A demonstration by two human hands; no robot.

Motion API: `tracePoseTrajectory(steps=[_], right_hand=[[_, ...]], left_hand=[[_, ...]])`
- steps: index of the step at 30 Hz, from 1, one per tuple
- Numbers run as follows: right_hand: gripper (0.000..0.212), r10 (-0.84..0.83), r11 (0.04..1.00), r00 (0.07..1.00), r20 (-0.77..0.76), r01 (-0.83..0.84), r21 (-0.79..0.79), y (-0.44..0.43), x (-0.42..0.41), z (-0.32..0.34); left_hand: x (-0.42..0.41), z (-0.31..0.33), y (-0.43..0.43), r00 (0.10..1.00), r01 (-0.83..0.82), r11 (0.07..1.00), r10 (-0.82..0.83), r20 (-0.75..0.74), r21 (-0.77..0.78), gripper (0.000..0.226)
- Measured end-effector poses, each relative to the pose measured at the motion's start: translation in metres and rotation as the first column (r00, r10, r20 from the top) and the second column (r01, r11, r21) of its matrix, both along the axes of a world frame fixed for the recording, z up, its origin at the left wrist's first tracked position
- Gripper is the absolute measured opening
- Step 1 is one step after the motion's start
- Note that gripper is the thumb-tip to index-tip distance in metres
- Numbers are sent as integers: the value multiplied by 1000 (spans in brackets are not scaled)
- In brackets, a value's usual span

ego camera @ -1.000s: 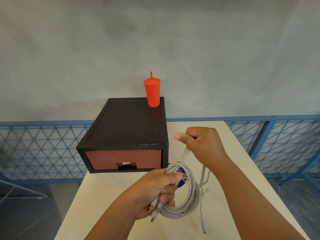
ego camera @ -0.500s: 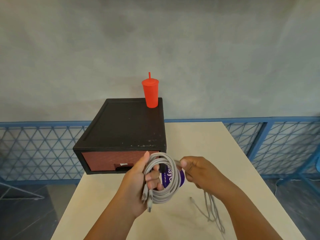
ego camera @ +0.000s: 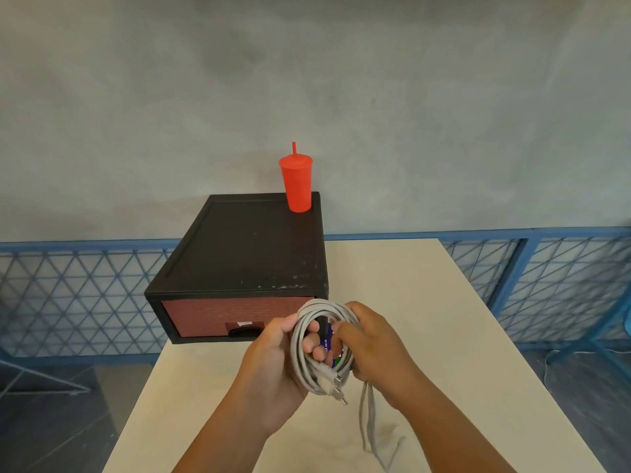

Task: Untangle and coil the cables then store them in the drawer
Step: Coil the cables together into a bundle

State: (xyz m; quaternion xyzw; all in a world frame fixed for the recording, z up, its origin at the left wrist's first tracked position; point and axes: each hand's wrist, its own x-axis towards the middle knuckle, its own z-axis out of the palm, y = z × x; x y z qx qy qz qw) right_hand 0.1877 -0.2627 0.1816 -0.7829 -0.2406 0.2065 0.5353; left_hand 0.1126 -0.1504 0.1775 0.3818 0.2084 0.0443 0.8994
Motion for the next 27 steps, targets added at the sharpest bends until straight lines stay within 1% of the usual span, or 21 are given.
tracePoseTrajectory(steps=[3, 5, 7, 8, 9, 13, 15, 17, 19, 21, 23, 25, 27], right_hand=[[20, 20, 995, 999, -25, -18, 103, -2, -2, 3], [28, 43, 978, 995, -89, -24, 207, -4, -3, 5], [32, 73, 958, 986, -153, -26, 287, -5, -4, 8], [34, 85, 951, 984, -159, -32, 308, -6, -5, 10], [35, 93, 946, 983, -156, -39, 322, -6, -5, 10], [38, 83, 931, 981, -173, -14, 365, -5, -7, 11], [39, 84, 925, 980, -180, -9, 380, -5, -5, 10], [41, 79, 916, 975, -209, 11, 400, -5, -4, 11], [43, 58, 903, 966, -254, 57, 425, -4, -3, 11], [43, 35, 890, 958, -283, 99, 445, -2, -3, 10], [40, 21, 892, 964, -266, 102, 441, -1, -4, 9], [34, 38, 900, 974, -223, 64, 432, 0, -7, 8], [28, 66, 909, 982, -177, 14, 416, -1, -9, 8]], left_hand=[[-4, 3, 3, 991, 100, 994, -96, 92, -48, 41], [-5, 2, 11, 971, 193, 978, -178, 160, -83, 43], [-4, -1, 18, 919, 330, 935, -286, 271, -131, 40], [-3, -2, 21, 886, 393, 906, -327, 329, -157, 40], [-3, -3, 24, 871, 416, 896, -342, 353, -158, 40], [-1, -4, 30, 827, 468, 882, -418, 376, -50, 35], [-2, -5, 30, 824, 459, 888, -419, 382, -17, 33], [-4, -3, 26, 824, 422, 907, -383, 417, -2, 26], [-5, 1, 17, 853, 326, 945, -300, 426, 12, 20], [-3, 5, 3, 921, 147, 989, -136, 366, -2, 26], [1, 10, -9, 961, -56, 998, 60, 271, -20, 37], [5, 15, -16, 963, -190, 982, 189, 191, -12, 45], [6, 20, -15, 956, -269, 963, 267, 124, -4, 55]])
